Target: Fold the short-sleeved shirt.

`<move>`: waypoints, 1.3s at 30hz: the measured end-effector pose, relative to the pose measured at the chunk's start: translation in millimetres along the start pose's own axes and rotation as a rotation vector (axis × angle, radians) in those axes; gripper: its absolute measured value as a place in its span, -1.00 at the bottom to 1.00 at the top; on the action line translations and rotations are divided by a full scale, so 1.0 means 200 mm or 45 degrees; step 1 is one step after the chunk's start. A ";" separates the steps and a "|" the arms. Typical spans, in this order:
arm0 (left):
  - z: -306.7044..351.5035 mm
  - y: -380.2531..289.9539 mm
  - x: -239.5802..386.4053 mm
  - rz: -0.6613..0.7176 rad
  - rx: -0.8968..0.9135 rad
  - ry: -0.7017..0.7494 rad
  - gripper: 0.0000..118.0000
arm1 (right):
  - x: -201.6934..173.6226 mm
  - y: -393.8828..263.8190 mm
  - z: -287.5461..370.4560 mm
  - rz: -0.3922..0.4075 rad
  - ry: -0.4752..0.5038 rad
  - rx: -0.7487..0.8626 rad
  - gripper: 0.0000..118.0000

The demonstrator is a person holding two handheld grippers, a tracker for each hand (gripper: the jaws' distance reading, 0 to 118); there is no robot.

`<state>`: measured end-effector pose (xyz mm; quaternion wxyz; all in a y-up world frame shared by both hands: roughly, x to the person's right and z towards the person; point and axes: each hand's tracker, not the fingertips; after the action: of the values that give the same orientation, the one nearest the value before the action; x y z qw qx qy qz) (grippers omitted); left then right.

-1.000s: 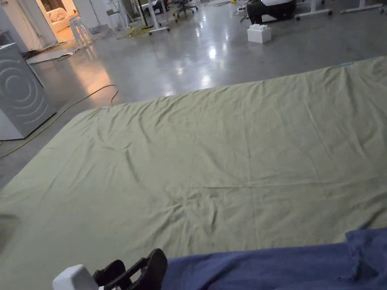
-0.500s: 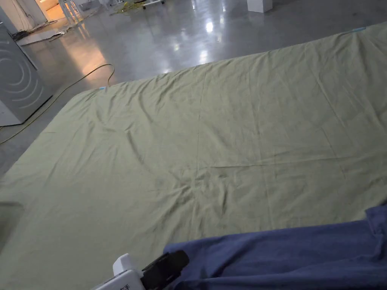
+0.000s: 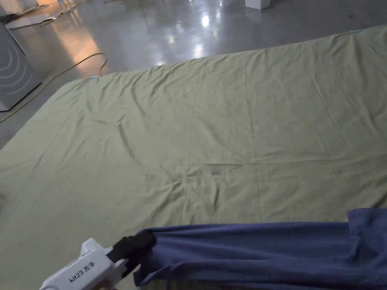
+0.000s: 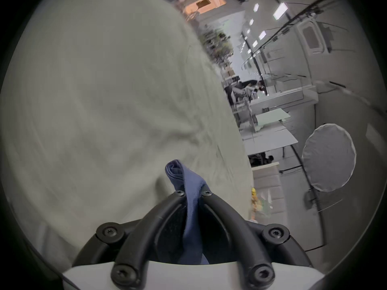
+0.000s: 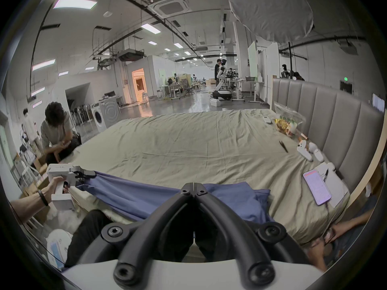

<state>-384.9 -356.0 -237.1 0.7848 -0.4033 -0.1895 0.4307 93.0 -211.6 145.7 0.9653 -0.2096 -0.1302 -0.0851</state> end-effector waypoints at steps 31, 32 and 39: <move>-0.46 -0.80 0.75 -0.506 -0.308 -0.034 0.28 | 0.16 -0.16 0.13 -0.051 -0.039 0.044 -1.00; -0.41 -0.77 0.73 -0.506 -0.249 0.008 0.18 | 0.18 -0.20 0.13 -0.024 -0.039 0.051 -1.00; -0.56 -0.87 0.50 -0.270 -0.413 -0.004 -0.95 | 0.23 -0.24 0.16 -0.086 0.009 0.060 -1.00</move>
<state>-165.2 -378.1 -170.8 0.7502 -0.5017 -0.2991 0.3100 119.0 -245.9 204.9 0.9670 -0.1819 -0.1359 -0.1154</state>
